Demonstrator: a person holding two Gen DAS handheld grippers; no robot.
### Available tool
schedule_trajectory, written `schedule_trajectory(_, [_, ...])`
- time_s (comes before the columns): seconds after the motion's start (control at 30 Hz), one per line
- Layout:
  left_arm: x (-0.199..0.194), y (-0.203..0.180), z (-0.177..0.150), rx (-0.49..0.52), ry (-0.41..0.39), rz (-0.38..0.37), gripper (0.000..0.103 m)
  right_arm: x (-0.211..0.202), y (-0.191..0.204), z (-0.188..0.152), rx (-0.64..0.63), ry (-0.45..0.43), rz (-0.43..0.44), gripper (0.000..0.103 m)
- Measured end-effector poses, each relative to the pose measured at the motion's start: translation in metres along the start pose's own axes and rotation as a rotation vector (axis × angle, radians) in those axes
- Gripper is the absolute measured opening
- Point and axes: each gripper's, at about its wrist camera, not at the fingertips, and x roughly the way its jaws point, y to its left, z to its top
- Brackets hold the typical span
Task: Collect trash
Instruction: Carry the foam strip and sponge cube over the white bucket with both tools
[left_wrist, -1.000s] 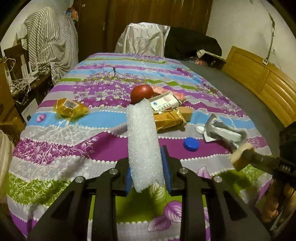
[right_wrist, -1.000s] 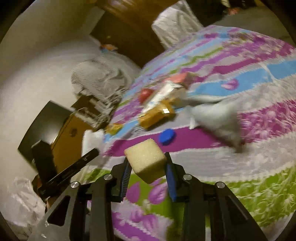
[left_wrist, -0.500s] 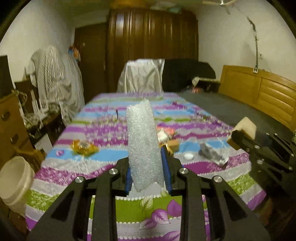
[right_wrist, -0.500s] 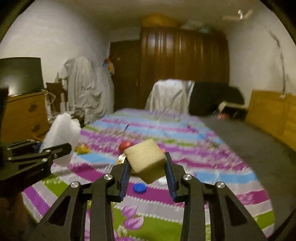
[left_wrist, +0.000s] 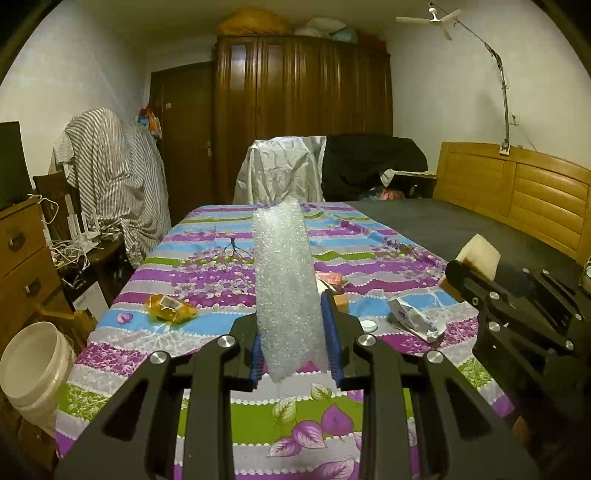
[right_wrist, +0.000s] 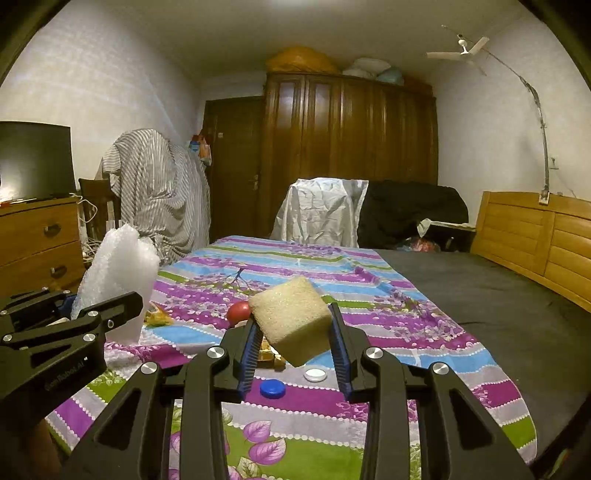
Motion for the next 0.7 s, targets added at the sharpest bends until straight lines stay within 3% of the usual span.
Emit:
schedule_trajectory(0.33, [-0.013, 0.055, 0.011, -0.054, -0.026, 0.111, 0.026, 0.028, 0.042, 0.029, -0.022, -0.003, 0.126, 0.036])
schedule_trajectory(0.7, [-0.035, 0.162, 0.022, -0.153, -0.040, 0.308, 0.026, 0.060, 0.170, 0.085, -0.092, -0.021, 0.359, 0.036])
